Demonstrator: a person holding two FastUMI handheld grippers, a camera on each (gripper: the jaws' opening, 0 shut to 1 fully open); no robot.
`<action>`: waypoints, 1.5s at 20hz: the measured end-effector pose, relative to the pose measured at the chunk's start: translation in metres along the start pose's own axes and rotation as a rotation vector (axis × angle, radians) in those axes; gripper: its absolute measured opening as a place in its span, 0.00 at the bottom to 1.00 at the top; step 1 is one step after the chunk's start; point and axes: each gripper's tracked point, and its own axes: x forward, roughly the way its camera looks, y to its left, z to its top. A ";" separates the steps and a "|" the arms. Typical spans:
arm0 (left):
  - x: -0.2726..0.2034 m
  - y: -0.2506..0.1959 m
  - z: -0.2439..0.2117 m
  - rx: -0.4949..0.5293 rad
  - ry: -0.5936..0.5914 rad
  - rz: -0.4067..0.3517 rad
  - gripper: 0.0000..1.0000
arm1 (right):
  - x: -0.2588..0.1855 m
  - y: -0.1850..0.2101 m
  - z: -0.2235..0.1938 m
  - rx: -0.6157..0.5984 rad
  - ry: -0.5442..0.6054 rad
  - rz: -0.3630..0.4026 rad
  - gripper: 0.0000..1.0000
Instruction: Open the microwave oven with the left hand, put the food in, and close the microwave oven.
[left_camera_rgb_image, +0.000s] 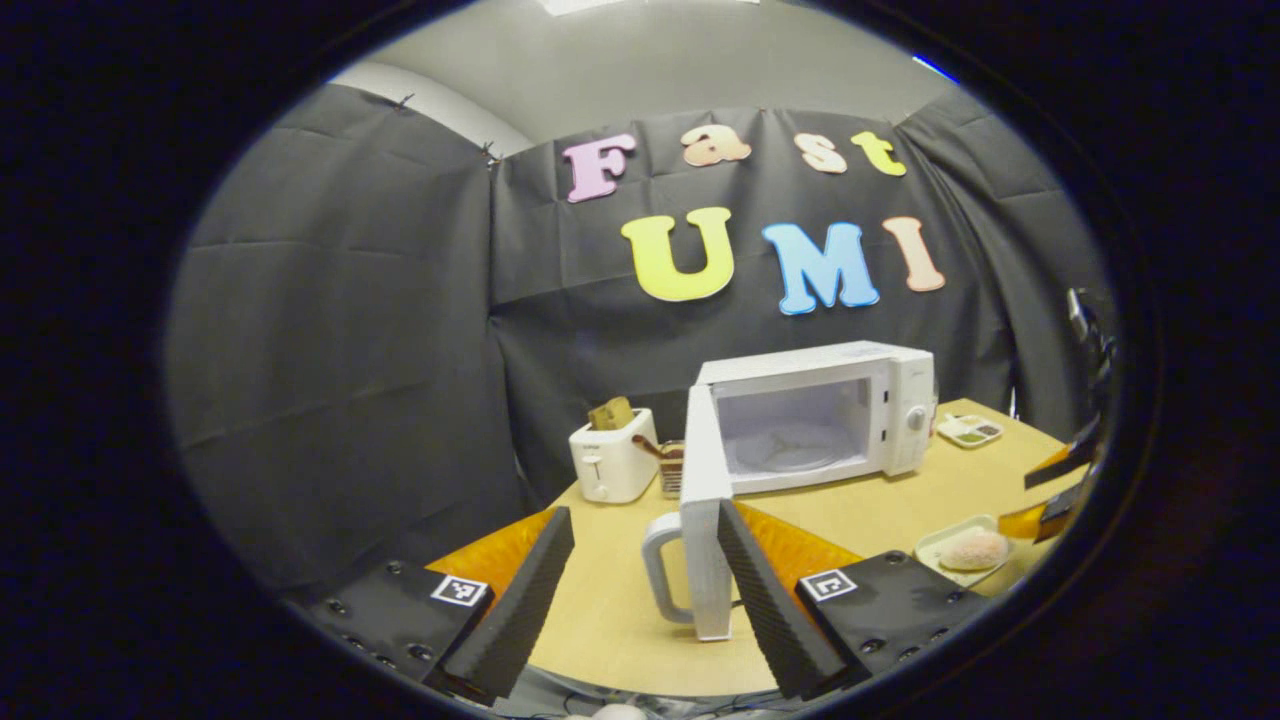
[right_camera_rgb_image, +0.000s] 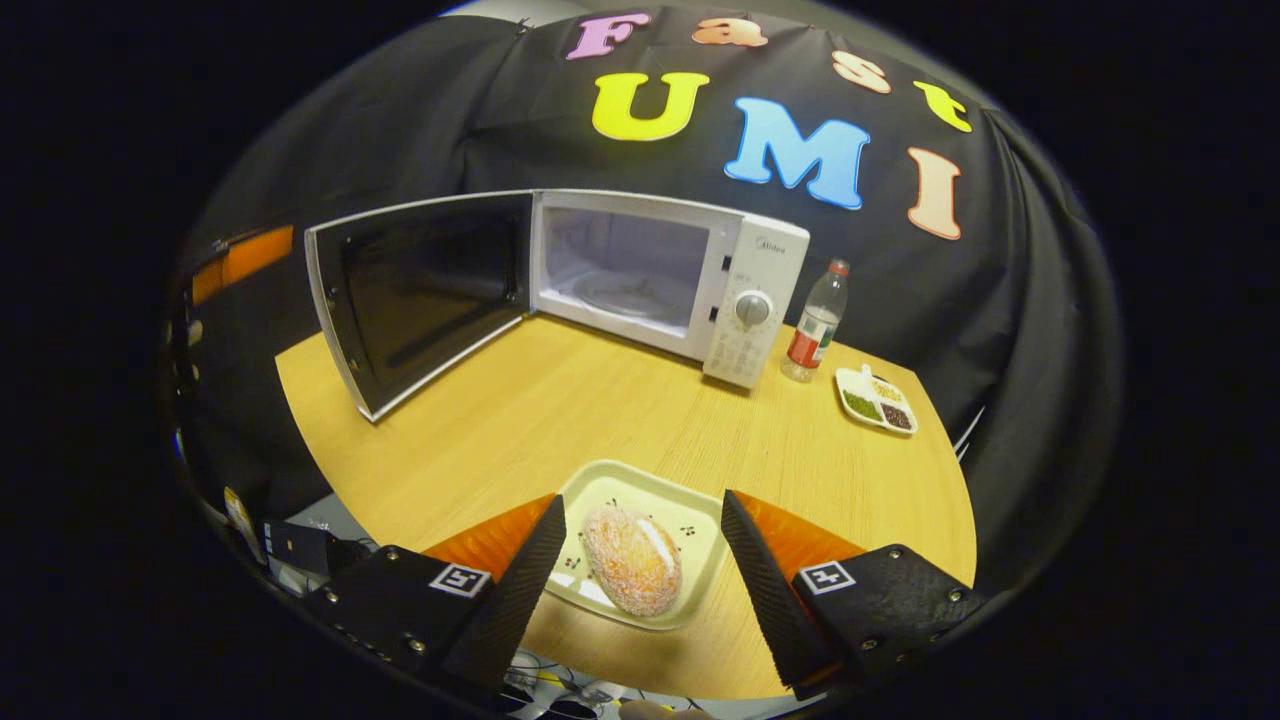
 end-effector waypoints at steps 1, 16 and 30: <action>0.000 -0.009 0.016 0.004 -0.025 -0.014 1.00 | 0.006 0.002 -0.009 0.000 0.019 0.012 0.96; 0.032 -0.066 0.065 0.021 -0.106 -0.082 1.00 | 0.047 0.012 -0.051 0.006 0.155 0.108 0.77; 0.041 -0.036 0.065 0.059 -0.103 -0.066 0.97 | 0.089 0.052 0.121 0.505 0.003 0.201 0.70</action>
